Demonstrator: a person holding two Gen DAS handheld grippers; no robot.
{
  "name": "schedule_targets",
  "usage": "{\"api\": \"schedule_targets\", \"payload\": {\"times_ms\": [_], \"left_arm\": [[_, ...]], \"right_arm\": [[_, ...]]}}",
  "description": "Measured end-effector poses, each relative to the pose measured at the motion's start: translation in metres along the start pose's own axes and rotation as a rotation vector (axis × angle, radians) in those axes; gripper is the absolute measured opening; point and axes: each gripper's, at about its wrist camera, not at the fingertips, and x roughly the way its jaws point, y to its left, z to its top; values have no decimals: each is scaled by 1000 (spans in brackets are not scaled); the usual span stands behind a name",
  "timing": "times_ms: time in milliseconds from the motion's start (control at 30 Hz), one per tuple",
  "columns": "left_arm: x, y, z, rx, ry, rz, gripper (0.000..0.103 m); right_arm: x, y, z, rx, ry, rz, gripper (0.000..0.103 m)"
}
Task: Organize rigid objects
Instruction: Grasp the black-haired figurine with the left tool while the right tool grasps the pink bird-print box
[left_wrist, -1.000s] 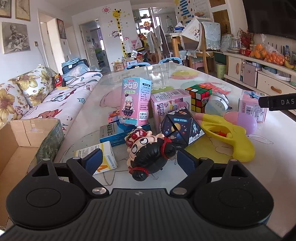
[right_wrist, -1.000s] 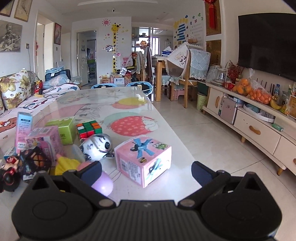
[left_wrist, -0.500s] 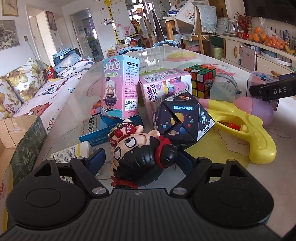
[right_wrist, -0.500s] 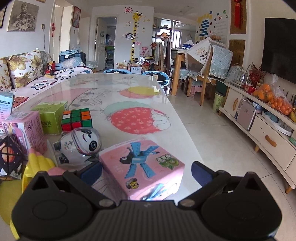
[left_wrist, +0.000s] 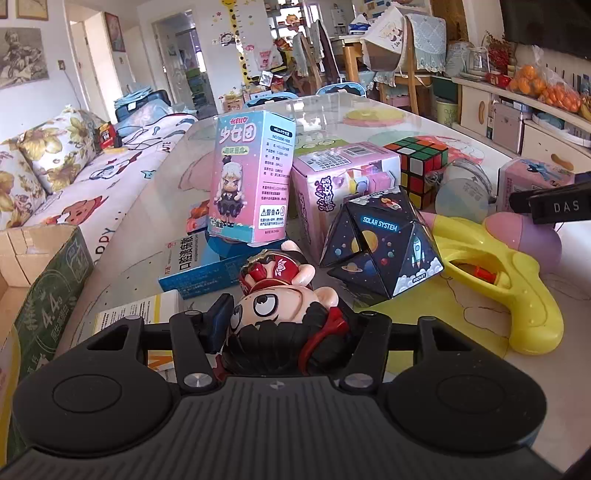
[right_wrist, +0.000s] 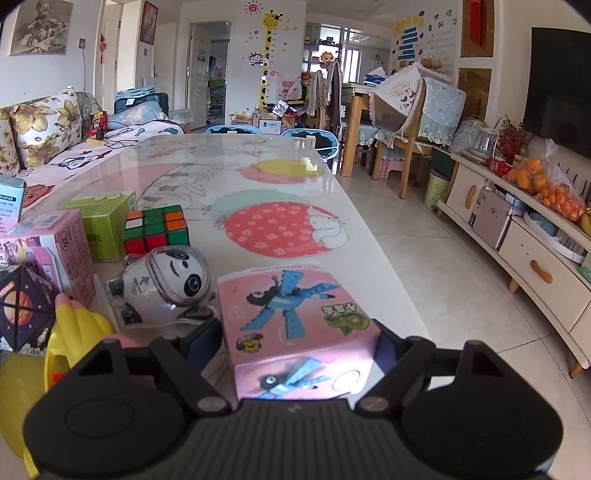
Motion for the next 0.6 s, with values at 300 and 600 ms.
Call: {"api": "schedule_targets", "payload": {"times_ms": [300,600], "left_arm": [[0,5,9,-48,1,-22,68],[-5,10,14,-88,-34,-37,68]], "right_arm": [[-12,15,1,-3,-12,-35,70],[-26,25,2,-9,-48,-70,70]]}}
